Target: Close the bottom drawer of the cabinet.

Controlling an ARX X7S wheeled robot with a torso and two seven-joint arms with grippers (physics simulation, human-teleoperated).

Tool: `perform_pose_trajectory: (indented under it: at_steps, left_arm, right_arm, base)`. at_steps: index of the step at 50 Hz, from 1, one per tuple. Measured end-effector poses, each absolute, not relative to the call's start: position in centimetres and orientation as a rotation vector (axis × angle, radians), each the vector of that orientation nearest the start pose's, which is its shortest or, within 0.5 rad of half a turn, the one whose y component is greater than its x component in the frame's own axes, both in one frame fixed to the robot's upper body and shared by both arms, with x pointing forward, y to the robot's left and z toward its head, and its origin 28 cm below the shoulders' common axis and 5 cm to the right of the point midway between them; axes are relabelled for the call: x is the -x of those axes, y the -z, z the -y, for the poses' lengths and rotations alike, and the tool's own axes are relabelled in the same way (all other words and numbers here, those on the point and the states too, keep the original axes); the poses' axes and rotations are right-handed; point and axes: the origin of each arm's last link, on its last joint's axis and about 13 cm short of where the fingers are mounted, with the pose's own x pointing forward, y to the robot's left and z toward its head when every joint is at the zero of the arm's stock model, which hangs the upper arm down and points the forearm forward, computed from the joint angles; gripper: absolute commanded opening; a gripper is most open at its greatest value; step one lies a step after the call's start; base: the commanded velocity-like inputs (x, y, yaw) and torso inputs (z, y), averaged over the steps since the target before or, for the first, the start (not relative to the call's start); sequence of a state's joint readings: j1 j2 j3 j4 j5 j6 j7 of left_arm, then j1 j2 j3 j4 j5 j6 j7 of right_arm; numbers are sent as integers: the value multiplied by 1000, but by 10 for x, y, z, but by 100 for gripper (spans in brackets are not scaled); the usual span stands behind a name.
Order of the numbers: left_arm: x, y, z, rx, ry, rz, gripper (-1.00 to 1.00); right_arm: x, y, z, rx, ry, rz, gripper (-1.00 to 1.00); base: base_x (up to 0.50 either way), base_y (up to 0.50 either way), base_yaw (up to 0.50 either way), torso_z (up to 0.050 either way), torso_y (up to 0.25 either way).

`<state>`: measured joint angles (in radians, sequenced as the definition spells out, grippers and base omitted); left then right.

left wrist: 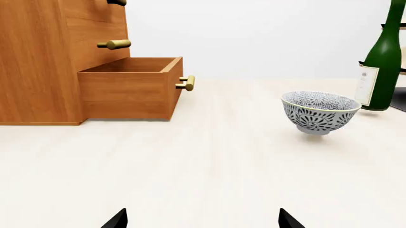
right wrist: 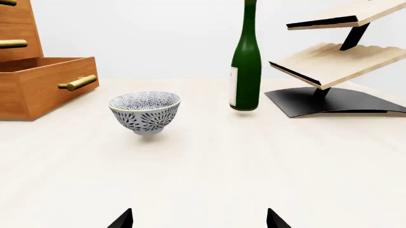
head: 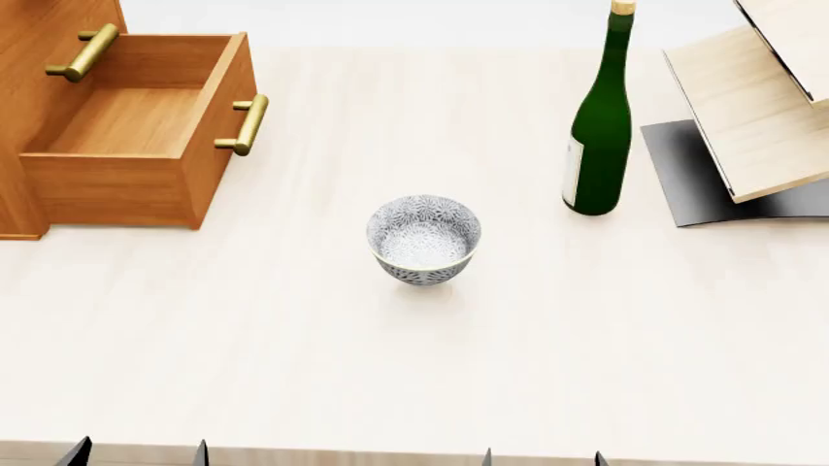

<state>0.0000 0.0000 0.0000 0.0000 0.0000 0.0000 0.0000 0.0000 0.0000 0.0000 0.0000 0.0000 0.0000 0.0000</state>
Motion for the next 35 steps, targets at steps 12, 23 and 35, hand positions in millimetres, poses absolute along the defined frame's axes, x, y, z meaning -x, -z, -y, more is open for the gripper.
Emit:
perform_pose_trajectory:
  at_steps: [12,23,35]
  left_arm:
    - [-214,-15,-208,8,-10,1,100]
    - [-215,-31,-214,-43,-42,46,100]
    - [-219,-75,-220,-69,-62,114,100]
  right_arm:
    - [-212,-15,94,6,-1,-6,100]
    - [-213,-25,95,34,7,-19,100]
    - [-222,-72,100,73,-5,55,100]
  base:
    - [0,0,0,0,0]
    - [0,0,0,0,0]
    - [0,0,0,0,0]
